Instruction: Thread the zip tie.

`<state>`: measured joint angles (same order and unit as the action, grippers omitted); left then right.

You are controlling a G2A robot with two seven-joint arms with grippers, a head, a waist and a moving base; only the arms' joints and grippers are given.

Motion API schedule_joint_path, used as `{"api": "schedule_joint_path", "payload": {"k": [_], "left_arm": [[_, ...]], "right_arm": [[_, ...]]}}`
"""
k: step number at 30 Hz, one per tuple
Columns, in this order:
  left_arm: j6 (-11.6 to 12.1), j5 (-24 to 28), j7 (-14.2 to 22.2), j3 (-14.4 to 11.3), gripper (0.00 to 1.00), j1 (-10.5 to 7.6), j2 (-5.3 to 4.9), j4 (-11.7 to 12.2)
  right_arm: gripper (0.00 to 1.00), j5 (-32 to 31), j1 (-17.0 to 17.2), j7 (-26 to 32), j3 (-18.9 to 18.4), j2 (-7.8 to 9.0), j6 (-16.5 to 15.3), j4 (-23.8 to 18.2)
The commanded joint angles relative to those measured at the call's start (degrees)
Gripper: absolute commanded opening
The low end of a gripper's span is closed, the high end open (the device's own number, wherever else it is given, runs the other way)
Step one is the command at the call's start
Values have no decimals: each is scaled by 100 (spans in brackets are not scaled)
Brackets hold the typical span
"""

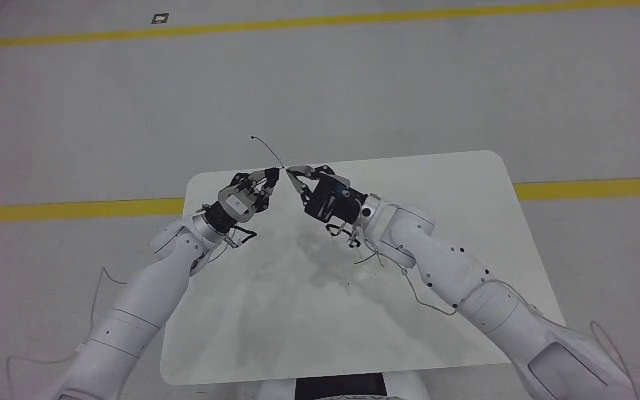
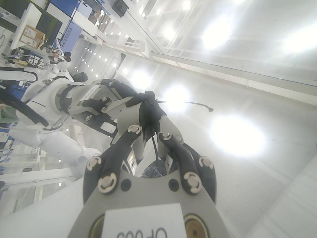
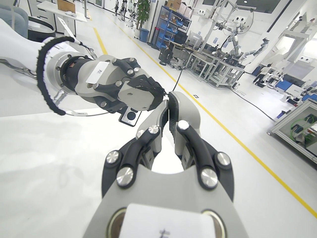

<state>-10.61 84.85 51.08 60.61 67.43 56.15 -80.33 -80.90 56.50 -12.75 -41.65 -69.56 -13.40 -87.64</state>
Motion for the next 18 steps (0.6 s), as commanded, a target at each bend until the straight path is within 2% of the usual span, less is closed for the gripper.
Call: {"api": "schedule_joint_path", "payload": {"k": [1, 18], "left_arm": [[0, 0, 0, 0, 0, 0, 0, 0], [0, 0, 0, 0, 0, 0, 0, 0]], "right_arm": [[0, -34, 16, 24, -23, -12, -23, 0], [0, -414, 404, 313, -562, 39, -194, -171]]}}
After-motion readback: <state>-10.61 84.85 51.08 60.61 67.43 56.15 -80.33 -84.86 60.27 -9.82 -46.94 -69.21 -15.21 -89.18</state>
